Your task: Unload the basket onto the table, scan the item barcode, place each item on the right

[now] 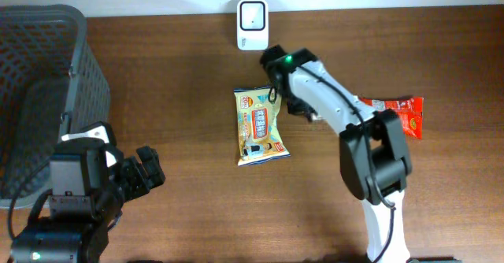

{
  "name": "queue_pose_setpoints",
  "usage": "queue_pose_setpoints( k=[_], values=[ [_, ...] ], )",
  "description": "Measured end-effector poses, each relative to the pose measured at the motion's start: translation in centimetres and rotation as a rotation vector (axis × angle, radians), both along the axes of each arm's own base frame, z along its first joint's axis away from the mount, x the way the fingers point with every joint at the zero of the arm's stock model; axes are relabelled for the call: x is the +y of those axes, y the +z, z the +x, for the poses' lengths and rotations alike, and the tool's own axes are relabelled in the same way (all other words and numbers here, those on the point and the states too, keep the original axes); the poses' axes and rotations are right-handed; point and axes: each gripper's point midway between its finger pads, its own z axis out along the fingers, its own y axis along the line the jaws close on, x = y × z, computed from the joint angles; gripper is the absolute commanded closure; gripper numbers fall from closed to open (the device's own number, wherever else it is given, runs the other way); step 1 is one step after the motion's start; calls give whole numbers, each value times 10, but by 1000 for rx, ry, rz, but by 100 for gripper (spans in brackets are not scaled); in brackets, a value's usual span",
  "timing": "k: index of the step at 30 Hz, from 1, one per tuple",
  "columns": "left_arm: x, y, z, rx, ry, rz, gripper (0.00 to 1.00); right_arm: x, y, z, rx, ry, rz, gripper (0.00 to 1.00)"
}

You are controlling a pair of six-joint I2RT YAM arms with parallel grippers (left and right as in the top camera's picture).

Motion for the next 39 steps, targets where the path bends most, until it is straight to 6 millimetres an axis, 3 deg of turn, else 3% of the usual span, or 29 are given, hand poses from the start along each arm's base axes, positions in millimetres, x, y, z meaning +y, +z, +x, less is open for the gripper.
queue_pose_setpoints(
  k=[3,5,10,14,22,25,27,31,33,37,38,39],
  values=[
    [0,0,0,0,0,0,1,13,9,12,95,44,338,96],
    [0,0,0,0,0,0,1,11,21,17,150,105,599,96],
    [0,0,0,0,0,0,1,-5,59,-4,205,279,1111,96],
    [0,0,0,0,0,0,1,9,88,-24,192,492,1311,96],
    [0,0,0,0,0,0,1,16,94,-21,137,617,1343,96],
    [0,0,0,2,0,0,1,11,85,-5,108,553,1285,96],
    [0,0,0,0,0,0,1,-13,60,19,98,367,1097,96],
    [0,0,0,0,0,0,1,-47,35,27,110,113,881,96],
    [0,0,0,1,0,0,1,-51,25,28,109,71,843,96],
    [0,0,0,1,0,0,1,-52,-12,15,153,-3,756,96],
    [0,0,0,1,0,0,1,-53,-21,13,155,-14,738,91],
    [0,0,0,1,0,0,1,-54,-26,11,159,-23,728,76]
  ],
)
